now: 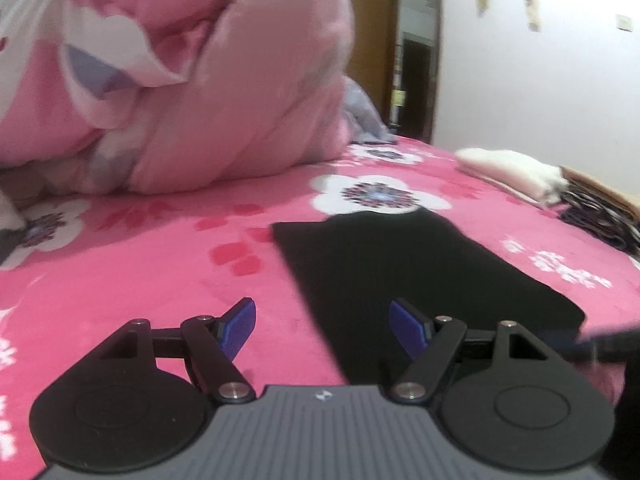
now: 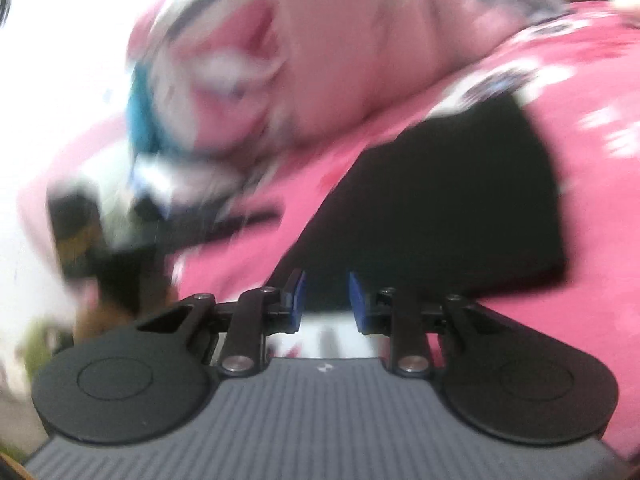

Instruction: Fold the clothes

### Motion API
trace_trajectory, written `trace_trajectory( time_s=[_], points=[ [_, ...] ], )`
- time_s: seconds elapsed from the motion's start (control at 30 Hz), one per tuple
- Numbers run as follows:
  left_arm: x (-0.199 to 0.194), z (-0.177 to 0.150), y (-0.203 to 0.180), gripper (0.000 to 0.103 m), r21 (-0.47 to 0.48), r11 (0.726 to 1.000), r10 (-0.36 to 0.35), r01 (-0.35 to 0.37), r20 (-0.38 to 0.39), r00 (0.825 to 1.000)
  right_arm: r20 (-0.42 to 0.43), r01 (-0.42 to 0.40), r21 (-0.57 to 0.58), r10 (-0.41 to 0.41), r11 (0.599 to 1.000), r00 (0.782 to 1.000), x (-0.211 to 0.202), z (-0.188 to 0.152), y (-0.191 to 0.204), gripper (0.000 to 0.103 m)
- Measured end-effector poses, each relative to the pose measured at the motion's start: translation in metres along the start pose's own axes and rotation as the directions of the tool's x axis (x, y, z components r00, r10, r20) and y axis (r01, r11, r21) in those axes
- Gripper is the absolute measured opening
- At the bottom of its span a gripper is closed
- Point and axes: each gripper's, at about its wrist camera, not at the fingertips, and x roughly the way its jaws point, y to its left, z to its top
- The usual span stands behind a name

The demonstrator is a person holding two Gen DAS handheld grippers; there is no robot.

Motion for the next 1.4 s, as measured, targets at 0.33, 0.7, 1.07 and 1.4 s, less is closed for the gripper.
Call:
trace_trajectory(
  time_s=[0.33, 0.7, 1.07, 1.4],
  points=[
    [0.016, -0.017, -0.022, 0.075, 0.037, 0.998, -0.047, 0.049, -0.059, 0.997, 0.092, 0.326, 0.138, -0.340, 0.935, 0.936, -0.049, 0.006, -0.040, 0.009],
    [0.025, 0.016, -0.017, 0.078, 0.071, 0.996, -0.047, 0.049, -0.029, 0.998, 0.084, 0.251, 0.017, -0.252, 0.968, 0.964, -0.001, 0.064, -0.037, 0.009],
    [0.092, 0.032, -0.024, 0.060, 0.020, 0.990, -0.138, 0.143, -0.143, 0.980, -0.020, 0.198, 0.173, -0.197, 0.965, 0.980, 0.034, 0.067, -0.092, 0.003],
    [0.108, 0.066, 0.015, 0.053, 0.067, 0.998, 0.018, -0.011, -0.107, 0.994, -0.022, 0.214, 0.155, -0.213, 0.964, 0.977, 0.037, 0.066, -0.090, 0.003]
  ],
)
